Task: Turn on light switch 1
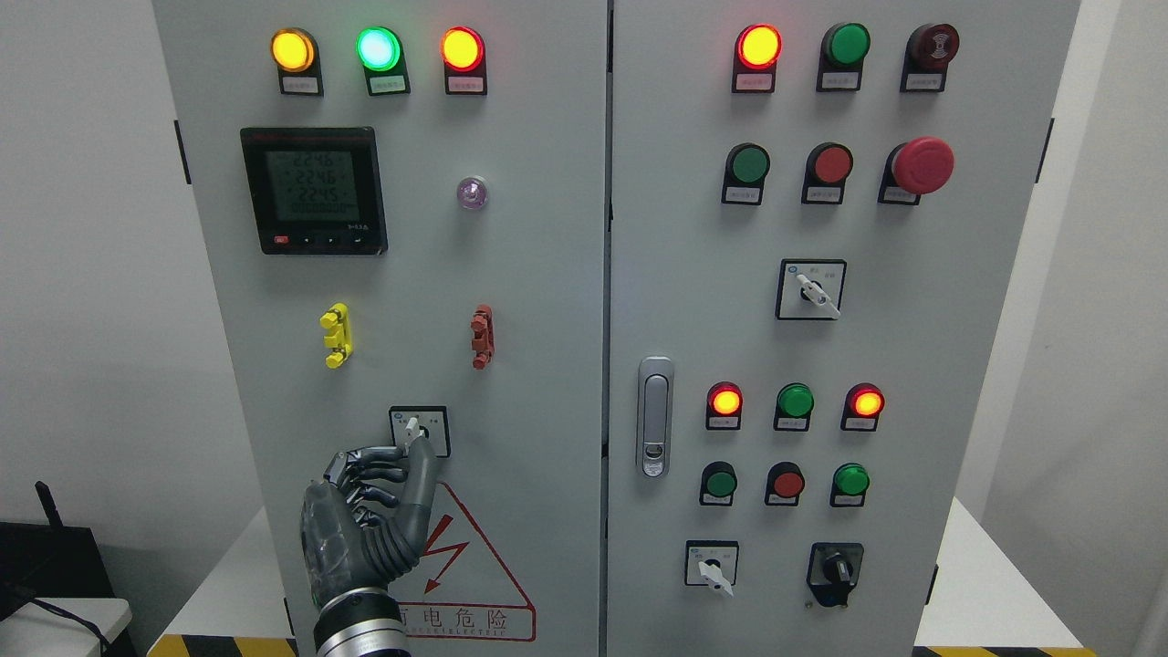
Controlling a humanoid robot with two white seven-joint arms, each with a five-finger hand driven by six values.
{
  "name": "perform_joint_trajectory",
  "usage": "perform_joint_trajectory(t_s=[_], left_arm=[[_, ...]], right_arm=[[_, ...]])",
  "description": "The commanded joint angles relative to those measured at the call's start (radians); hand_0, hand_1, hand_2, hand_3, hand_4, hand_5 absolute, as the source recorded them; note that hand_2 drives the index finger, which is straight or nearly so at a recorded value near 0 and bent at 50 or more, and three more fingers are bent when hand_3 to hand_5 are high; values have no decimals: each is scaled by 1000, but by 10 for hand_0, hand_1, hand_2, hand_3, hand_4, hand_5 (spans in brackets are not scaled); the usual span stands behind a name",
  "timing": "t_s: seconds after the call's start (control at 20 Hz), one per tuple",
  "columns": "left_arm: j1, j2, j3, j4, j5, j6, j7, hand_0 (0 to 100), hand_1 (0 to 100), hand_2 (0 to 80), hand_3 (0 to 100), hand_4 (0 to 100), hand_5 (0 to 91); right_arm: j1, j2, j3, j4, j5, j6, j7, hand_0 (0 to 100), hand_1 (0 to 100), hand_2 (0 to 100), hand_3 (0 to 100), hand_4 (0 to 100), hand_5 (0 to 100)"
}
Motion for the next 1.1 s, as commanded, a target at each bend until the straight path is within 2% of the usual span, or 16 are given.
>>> perform_joint_trajectory(t_s=[0.0,1.05], left_arm=[[-4,1,-6,-1,-1,10,-4,223,498,502,693,794,844],[-28,2,-7,1,0,58,-9,252,467,511,697,797,848]], right_arm=[[0,0,0,0,-17,-1,0,120,389,0,0,0,0],[0,0,0,0,-17,1,0,120,389,0,0,0,0]])
